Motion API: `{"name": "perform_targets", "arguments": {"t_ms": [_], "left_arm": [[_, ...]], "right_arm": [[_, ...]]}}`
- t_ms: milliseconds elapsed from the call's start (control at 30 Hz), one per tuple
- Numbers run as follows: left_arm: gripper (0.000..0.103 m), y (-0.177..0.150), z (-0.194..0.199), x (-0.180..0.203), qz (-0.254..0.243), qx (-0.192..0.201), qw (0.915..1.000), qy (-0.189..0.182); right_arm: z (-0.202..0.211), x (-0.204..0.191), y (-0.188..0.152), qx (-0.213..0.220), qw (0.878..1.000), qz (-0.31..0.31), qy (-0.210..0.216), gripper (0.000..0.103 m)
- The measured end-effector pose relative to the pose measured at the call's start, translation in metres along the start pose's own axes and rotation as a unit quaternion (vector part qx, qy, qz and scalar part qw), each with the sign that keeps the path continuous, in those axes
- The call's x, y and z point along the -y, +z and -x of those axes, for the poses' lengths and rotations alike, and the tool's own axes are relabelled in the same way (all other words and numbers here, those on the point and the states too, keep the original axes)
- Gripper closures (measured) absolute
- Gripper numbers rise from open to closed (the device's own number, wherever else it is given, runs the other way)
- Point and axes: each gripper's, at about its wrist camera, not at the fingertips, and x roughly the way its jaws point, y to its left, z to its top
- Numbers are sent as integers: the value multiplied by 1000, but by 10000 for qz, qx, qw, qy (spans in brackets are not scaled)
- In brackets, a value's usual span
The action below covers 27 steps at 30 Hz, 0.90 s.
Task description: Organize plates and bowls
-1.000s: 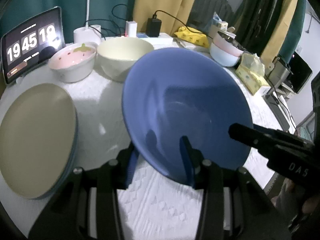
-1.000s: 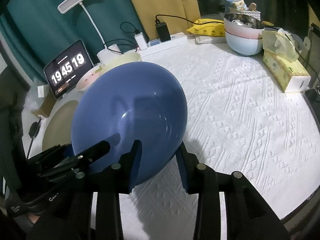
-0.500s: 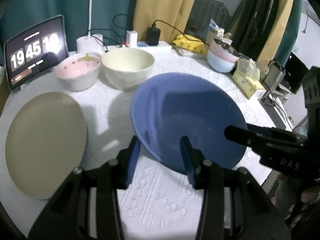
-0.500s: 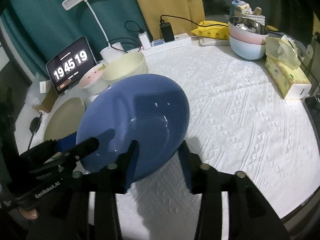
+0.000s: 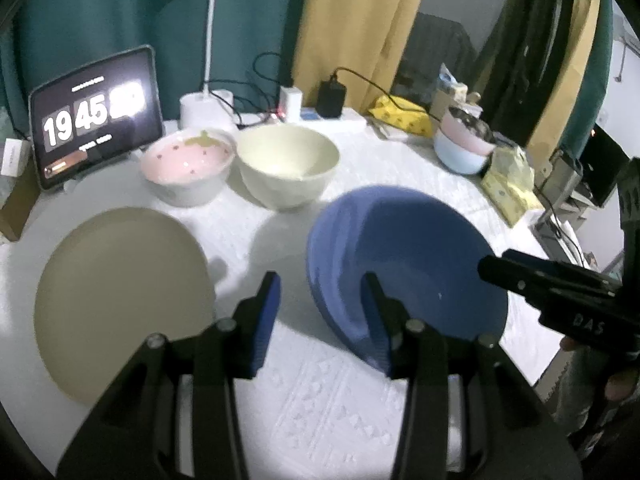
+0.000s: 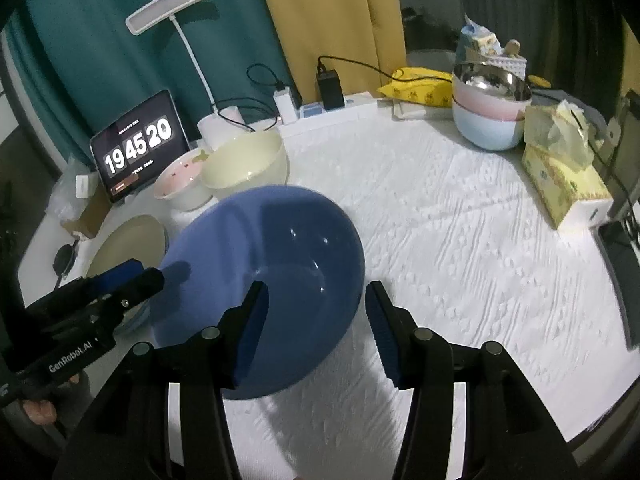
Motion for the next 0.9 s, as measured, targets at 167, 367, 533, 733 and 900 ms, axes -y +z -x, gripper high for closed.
{"name": "perform_targets", "arguments": {"t_ms": [167,367,533,733,900], "left_arm": [[58,12,4,-8,87,163,9998,98],[58,27,4,-18,169,303,9992,202],[57,40,-2,-27,234,372,9987,272],[57,56,-12,-33,268,402,9984,286],[57,65,-23,-34,272,384,9986,249]], "right_arm": [[0,-3,13,100,9999,115,7,50],[-4,-7,30,166,9996,235,23,50],[-14,-8,43,148,9995,287,48,50],[-30,-11,57,44,9993,367,88,50],[-41,-13,67,-6,9990,435,106,50]]}}
